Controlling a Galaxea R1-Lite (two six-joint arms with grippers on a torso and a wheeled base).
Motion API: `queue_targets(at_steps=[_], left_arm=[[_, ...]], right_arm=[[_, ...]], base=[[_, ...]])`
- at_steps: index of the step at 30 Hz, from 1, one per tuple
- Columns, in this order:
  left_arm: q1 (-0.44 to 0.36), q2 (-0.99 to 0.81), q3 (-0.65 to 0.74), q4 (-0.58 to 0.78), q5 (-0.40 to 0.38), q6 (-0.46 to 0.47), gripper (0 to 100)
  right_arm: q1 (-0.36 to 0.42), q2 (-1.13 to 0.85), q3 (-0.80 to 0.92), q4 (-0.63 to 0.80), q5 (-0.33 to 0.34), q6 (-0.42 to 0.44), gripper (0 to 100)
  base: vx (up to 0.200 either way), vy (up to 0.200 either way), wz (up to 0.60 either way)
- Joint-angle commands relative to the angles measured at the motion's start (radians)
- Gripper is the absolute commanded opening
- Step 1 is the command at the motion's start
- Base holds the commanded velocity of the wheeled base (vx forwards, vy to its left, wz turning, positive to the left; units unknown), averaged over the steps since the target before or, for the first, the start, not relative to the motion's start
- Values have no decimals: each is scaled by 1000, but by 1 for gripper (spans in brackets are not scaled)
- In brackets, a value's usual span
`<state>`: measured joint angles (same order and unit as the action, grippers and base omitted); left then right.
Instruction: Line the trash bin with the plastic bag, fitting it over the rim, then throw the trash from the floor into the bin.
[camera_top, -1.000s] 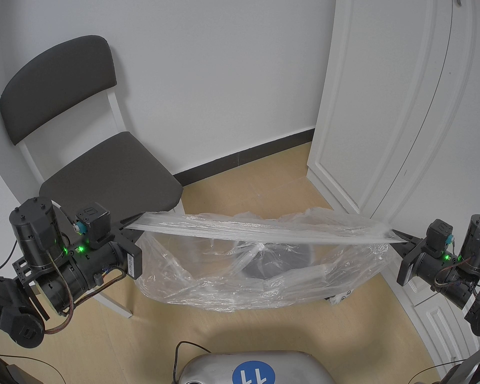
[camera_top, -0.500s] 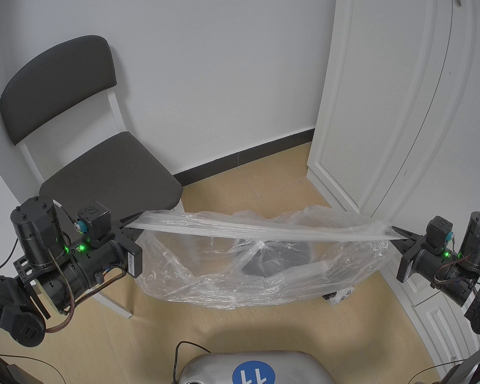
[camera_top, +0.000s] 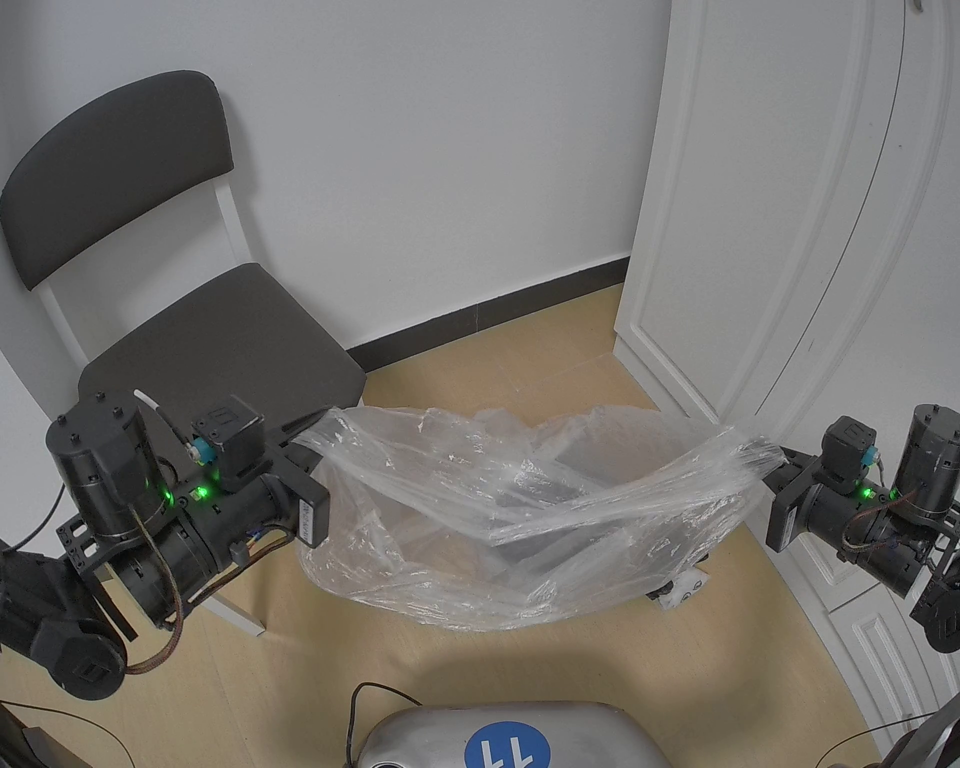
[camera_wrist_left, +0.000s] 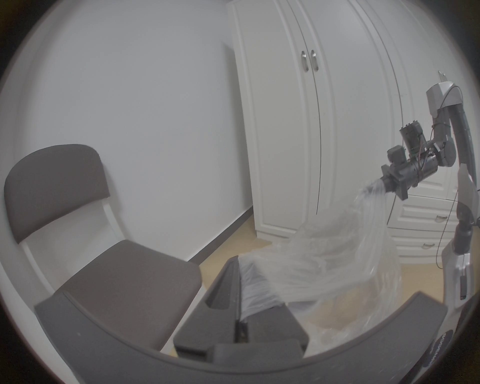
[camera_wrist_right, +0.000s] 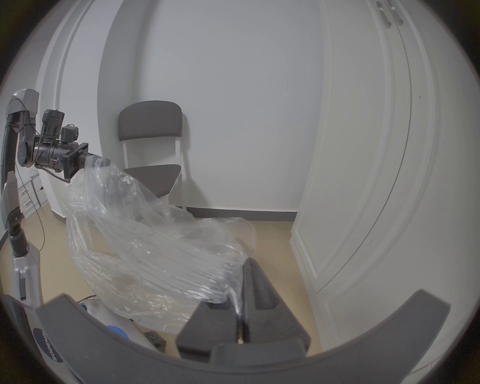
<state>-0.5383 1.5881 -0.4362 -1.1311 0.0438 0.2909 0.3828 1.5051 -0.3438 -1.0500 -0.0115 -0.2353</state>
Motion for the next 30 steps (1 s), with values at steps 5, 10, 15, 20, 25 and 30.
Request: queue_targets(at_steps=[5,10,15,20,25,30], left_arm=[[-118,216,1,-227,56,-2,0],[-169,290,-7,-365,111,-4,0],[-207,316,-15,-397,114,-13,0],[-236,319,-32,-397,114,-32,0],[-267,323,-61,-395,117,-82,0],[-301,366,-168,-388,145,-101,0]], right_arm=[[42,49,-7,-4,-1,4,0],[67,69,-11,-24,-1,14,0],[97,147,-4,-153,-10,34,0],[116,225,6,-286,-21,36,0],[160,280,11,-386,-79,60,0],[159,279,9,-398,-99,62,0]], base=[[0,0,0],[0,0,0],[0,0,0],[0,0,0],[0,0,0],[0,0,0]])
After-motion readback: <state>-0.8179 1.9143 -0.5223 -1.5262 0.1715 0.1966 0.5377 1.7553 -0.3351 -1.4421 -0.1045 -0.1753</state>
